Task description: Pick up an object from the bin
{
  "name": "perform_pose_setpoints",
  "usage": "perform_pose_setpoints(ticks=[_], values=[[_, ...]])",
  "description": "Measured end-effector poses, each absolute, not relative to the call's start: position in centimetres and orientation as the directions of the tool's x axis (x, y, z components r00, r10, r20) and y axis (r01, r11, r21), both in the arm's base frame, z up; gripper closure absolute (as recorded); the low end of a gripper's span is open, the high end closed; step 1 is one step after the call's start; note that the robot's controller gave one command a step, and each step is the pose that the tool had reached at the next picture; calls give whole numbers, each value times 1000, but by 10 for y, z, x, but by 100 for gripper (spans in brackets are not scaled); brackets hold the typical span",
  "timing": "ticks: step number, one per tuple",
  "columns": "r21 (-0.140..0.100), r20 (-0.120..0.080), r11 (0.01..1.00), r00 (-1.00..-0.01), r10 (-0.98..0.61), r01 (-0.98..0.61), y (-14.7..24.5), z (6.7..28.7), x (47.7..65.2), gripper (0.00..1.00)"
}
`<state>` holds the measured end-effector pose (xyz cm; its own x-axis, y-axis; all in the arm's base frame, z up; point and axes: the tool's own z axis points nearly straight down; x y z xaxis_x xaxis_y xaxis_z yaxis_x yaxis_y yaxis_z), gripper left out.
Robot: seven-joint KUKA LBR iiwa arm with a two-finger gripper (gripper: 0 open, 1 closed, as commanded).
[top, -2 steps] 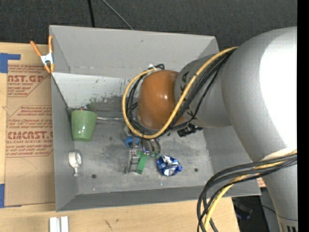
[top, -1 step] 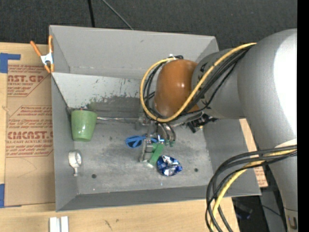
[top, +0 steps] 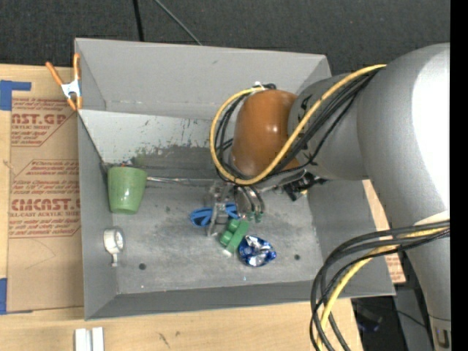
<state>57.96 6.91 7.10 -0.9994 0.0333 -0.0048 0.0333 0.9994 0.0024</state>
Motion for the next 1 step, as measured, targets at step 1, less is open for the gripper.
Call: perform_pose_setpoints(ticks=[1], values=[[1, -10, 1000, -1000, 11, 11, 82, 209, 571, 100]])
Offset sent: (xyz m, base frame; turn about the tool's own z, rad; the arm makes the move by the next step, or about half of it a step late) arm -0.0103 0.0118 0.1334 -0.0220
